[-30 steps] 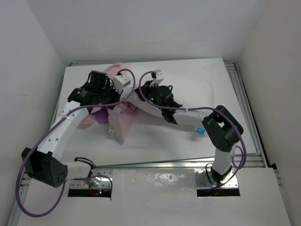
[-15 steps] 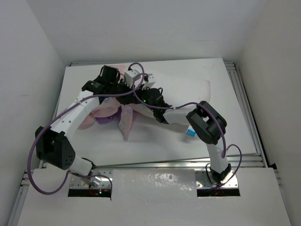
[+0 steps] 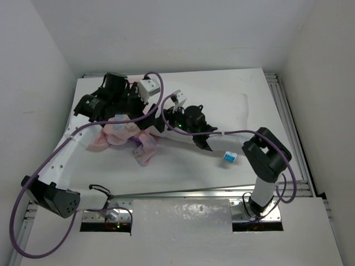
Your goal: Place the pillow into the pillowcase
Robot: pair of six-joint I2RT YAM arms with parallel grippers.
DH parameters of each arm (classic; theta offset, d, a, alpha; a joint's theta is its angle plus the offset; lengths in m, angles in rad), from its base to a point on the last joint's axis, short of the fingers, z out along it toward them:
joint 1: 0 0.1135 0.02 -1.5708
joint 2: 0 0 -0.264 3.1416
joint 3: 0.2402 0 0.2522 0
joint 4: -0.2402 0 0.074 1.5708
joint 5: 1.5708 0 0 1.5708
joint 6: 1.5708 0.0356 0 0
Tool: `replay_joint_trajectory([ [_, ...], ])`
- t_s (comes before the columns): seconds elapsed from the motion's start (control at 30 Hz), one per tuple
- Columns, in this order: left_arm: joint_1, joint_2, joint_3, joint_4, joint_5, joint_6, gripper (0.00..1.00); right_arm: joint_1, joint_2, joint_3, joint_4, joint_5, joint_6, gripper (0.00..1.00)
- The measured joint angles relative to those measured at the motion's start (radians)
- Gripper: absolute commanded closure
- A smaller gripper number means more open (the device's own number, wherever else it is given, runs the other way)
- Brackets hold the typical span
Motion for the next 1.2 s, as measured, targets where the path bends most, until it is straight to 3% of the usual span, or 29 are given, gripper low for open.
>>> replay_joint_trajectory([
  [0.17,0.005,0.005,0.133,-0.004,-0.006,0.0,0.15,-0.039,-0.118,0.015,-0.236,0.008,-0.115,0.18],
  [0.27,0.019,0.044,0.169,0.019,-0.058,-0.077,0.22,-0.105,-0.122,0.084,-0.378,-0.026,-0.143,0.15],
  [0.33,0.036,0.108,0.22,0.047,-0.132,-0.132,0.26,-0.18,-0.097,0.165,-0.461,-0.072,-0.138,0.07],
  [0.47,0.06,0.347,0.396,0.134,-0.353,-0.203,0.37,-0.343,0.13,0.599,-0.679,-0.227,-0.152,0.03],
  [0.53,0.066,0.48,0.478,0.179,-0.446,-0.219,0.39,-0.394,0.272,0.847,-0.743,-0.271,-0.165,0.01],
  [0.63,0.071,0.645,0.56,0.213,-0.537,-0.228,0.39,-0.428,0.438,1.093,-0.804,-0.347,-0.175,0.01],
  [0.77,0.077,0.792,0.607,0.213,-0.606,-0.234,0.39,-0.43,0.6,1.193,-0.795,-0.457,-0.148,0.01],
  [0.93,0.091,0.832,0.607,0.201,-0.641,-0.259,0.54,-0.425,0.755,1.193,-0.735,-0.607,-0.071,0.02],
  [1.03,0.107,0.829,0.607,0.195,-0.645,-0.262,0.65,-0.434,0.784,1.184,-0.642,-0.722,-0.013,0.22],
  [1.07,0.113,0.829,0.607,0.191,-0.644,-0.261,0.68,-0.439,0.782,1.171,-0.597,-0.761,0.006,0.44],
  [1.13,0.122,0.829,0.605,0.175,-0.633,-0.263,0.74,-0.445,0.768,1.132,-0.53,-0.814,0.031,0.59],
  [1.2,0.127,0.825,0.597,0.157,-0.62,-0.261,0.81,-0.446,0.747,1.084,-0.492,-0.853,0.046,0.87],
])
